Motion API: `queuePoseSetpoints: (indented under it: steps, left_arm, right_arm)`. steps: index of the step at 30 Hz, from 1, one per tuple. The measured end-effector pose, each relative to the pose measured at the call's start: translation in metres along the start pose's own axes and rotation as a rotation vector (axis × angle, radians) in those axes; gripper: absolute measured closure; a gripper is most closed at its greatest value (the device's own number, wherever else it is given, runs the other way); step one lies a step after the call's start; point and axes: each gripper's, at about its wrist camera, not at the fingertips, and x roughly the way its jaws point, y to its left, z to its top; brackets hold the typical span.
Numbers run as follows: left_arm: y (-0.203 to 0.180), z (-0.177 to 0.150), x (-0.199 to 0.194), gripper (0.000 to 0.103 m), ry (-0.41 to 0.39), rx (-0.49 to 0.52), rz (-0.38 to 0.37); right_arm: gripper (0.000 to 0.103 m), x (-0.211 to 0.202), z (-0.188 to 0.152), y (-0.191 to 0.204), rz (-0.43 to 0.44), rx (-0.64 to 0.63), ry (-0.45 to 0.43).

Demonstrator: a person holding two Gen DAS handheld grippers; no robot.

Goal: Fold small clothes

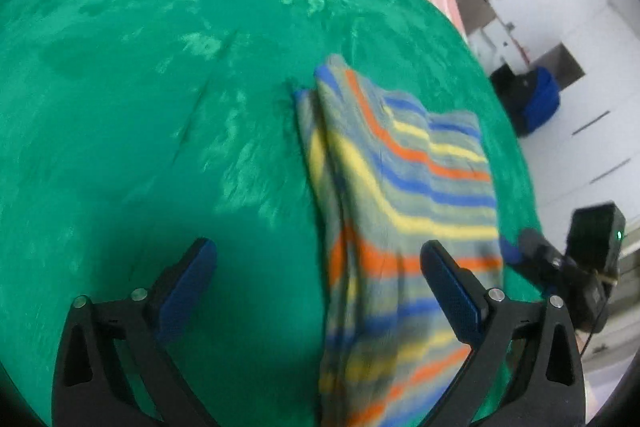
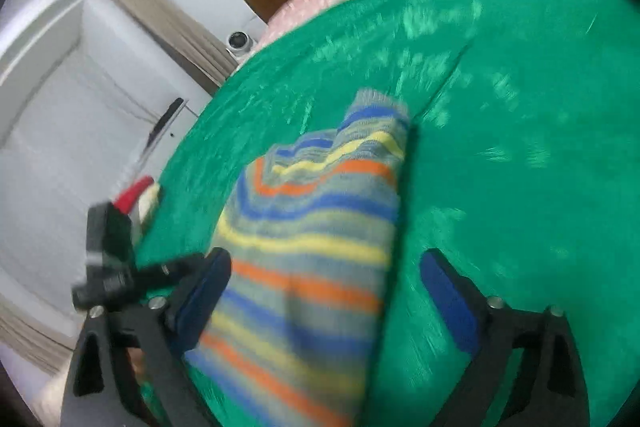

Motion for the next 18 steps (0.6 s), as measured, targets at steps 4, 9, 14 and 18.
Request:
queuePoseSetpoints:
  steps: [4, 9, 14, 18]
  left_arm:
    - [-0.023, -0.005, 0.019, 0.086, 0.036, 0.091, 0.028]
    - [-0.046, -0.005, -0.015, 0.089, -0.1, 0.143, 0.05]
    - [-0.075, 0.019, -0.051, 0.059, -0.245, 0.237, 0.121]
    - [-0.058, 0.015, -0.034, 0.014, -0.241, 0.27, 0.342]
  right_arm:
    - [0.03, 0.049, 0.008, 0.006, 0.031, 0.028, 0.088]
    - [0.075, 0.045, -0.007, 0.07, -0.242, -0.309, 0.009]
    - [0.074, 0.013, 0.018, 0.101, -0.182, -0.376, -0.148]
    - [0.023, 0.019, 0.046, 0.071, -0.261, -0.277, -0.113]
